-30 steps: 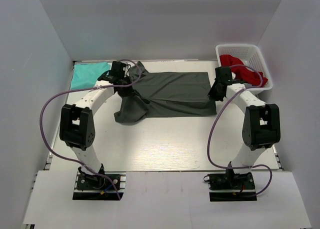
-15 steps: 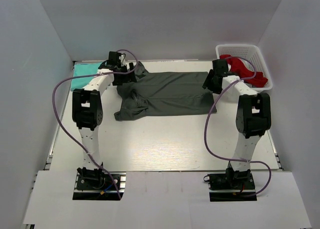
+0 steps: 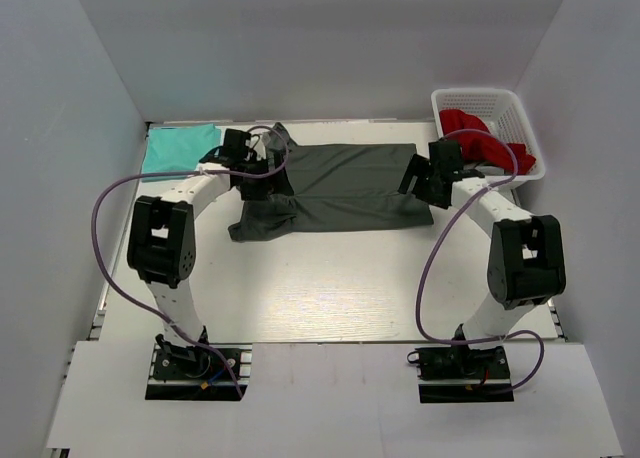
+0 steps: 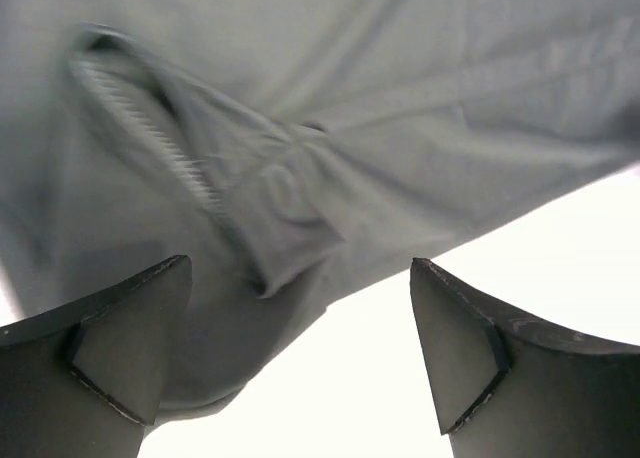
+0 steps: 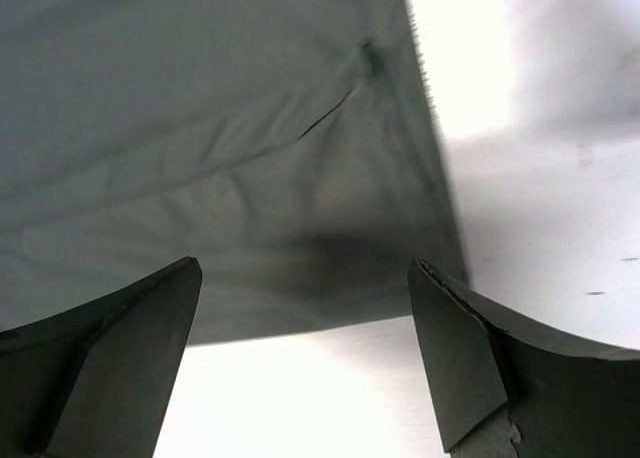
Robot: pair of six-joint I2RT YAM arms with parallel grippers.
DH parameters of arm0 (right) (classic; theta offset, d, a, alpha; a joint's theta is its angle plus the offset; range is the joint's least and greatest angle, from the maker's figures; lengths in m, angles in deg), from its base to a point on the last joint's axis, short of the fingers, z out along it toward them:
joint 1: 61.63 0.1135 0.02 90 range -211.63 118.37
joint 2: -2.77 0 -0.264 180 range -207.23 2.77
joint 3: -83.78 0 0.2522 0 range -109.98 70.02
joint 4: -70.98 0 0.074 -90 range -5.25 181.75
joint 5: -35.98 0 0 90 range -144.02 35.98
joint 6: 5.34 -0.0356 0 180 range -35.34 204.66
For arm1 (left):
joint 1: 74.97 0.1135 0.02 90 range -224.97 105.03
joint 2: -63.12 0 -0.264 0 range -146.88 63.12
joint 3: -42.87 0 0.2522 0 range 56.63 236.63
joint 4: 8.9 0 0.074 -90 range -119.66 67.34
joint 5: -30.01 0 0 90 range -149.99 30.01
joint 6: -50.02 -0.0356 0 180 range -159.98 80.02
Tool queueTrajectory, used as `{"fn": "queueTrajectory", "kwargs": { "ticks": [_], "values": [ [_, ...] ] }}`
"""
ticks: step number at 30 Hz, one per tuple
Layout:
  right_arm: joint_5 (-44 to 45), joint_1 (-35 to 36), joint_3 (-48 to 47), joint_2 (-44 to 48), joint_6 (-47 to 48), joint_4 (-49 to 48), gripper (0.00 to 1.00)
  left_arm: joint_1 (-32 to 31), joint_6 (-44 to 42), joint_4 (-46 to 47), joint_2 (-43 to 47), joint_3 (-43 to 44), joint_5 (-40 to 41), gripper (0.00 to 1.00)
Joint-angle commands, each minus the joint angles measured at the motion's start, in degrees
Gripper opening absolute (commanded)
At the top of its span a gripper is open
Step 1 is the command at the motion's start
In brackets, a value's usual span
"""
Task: Fold and stack the t-shirts
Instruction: Fold the flattened tshirt in 1/3 of the way
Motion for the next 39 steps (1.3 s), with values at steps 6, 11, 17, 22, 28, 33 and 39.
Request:
{"fn": "queueTrajectory", "kwargs": {
  "ticks": [6, 11, 17, 22, 28, 33, 39],
  "values": [
    [-5.86, 1.1, 2.76, -1.72, -0.14, -4.93, 0.9, -3.3, 0.08, -1.05, -5.52, 6.64, -3.17, 0.84],
    [-6.22, 0.75, 2.58, -3.05, -0.5, -5.46, 0.9, -3.84, 0.08, -4.13, -8.25, 9.55, 0.87, 0.56],
    [-6.22, 0.75, 2.14, -4.19, -0.41, -5.46, 0.9, -4.36, -0.45, -5.27, -9.83, 12.35, 2.54, 0.13],
    [-6.48, 0.66, 1.88, -4.72, 0.02, -4.93, 0.9, -4.36, -2.55, -5.27, -11.49, 15.42, 1.4, 0.0],
    [-6.22, 0.84, 2.05, -5.07, 0.2, -4.93, 0.9, -4.36, -10.36, -10.8, -19.66, 27.9, 0.34, 0.0],
    [-6.22, 0.57, 1.7, -5.42, 0.03, -4.76, 0.9, -5.41, -16.52, -17.37, -26.17, 41.52, 0.95, 0.02],
    [-6.22, 0.57, 2.05, -4.55, 1.08, -4.67, 0.9, -4.81, -13.9, -14.7, -19.52, 36.9, 11.05, 1.0]
  ]
}}
